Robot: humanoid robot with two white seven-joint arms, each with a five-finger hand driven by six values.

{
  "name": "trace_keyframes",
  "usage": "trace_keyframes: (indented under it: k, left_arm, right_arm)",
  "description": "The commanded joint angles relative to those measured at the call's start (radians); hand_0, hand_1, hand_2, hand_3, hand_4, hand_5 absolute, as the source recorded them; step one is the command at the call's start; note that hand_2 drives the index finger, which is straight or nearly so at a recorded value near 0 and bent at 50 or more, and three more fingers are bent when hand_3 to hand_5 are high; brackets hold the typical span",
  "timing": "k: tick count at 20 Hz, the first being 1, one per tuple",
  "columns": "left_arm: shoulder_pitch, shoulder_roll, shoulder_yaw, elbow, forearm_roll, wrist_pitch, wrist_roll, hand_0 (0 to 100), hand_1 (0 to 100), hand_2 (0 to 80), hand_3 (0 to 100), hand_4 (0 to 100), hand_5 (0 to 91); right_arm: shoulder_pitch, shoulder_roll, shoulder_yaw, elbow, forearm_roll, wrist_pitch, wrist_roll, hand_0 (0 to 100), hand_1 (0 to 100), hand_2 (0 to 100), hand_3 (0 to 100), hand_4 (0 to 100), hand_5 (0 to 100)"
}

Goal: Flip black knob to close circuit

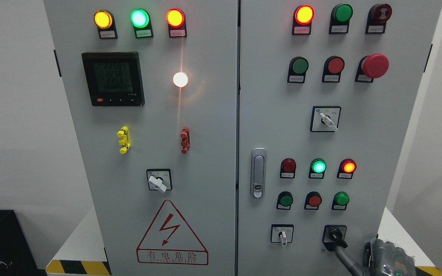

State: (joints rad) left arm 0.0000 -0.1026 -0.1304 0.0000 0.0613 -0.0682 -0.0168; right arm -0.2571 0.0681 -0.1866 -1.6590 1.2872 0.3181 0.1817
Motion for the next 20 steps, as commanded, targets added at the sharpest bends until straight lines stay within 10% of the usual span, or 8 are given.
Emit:
trace_keyframes:
  k: [1, 20]
  left_arm:
    - [0.021, 0.0, 0.0, -0.023, 0.0, -0.001, 0.0, 12, 56, 0.0, 0, 0, 0.0]
    - [0.021, 0.0, 0.0, -0.023, 0.0, -0.001, 0.0, 12, 56, 0.0, 0, 0, 0.0]
  right_arm:
    - [0.001, -0.001, 0.003, -0.004, -0.003, -0.001, -0.002, 0, 1, 85, 99, 87, 93]
    - [0.036, 0.002, 0.099, -0.036, 0.0, -0.005, -0.014, 0, 2, 85, 99, 87, 93]
